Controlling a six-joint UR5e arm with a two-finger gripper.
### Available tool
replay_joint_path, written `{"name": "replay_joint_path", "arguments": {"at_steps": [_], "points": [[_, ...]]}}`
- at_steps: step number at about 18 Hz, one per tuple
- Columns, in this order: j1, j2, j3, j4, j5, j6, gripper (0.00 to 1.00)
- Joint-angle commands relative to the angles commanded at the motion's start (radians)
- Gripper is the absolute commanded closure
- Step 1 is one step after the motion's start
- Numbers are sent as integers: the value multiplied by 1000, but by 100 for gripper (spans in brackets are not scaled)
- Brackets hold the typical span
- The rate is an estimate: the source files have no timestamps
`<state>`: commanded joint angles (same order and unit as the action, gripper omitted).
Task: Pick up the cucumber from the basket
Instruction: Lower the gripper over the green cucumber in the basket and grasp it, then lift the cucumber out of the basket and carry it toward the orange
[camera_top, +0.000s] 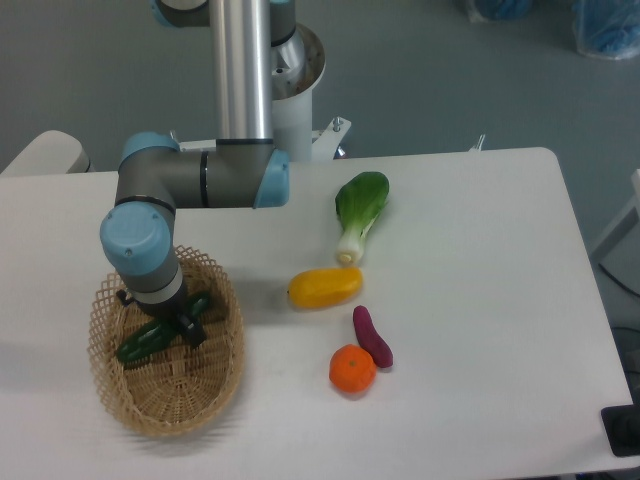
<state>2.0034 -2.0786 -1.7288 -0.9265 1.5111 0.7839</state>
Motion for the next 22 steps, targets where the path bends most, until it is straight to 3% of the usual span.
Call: {"name": "replay_joint_path", "arguments": {"at_steps": [1, 2, 5, 6, 16, 18, 22], "points": [[2, 0, 2, 0, -20, -2, 0], [2, 0, 5, -2, -38, -2, 8], [3, 6, 9, -5, -49, -20, 69], [3, 6, 11, -5, -48, -26, 81], [55, 87, 21, -14, -45, -11, 82], [81, 97, 40, -20, -46, -9, 82], [112, 103, 116, -92, -46, -6, 82]]}}
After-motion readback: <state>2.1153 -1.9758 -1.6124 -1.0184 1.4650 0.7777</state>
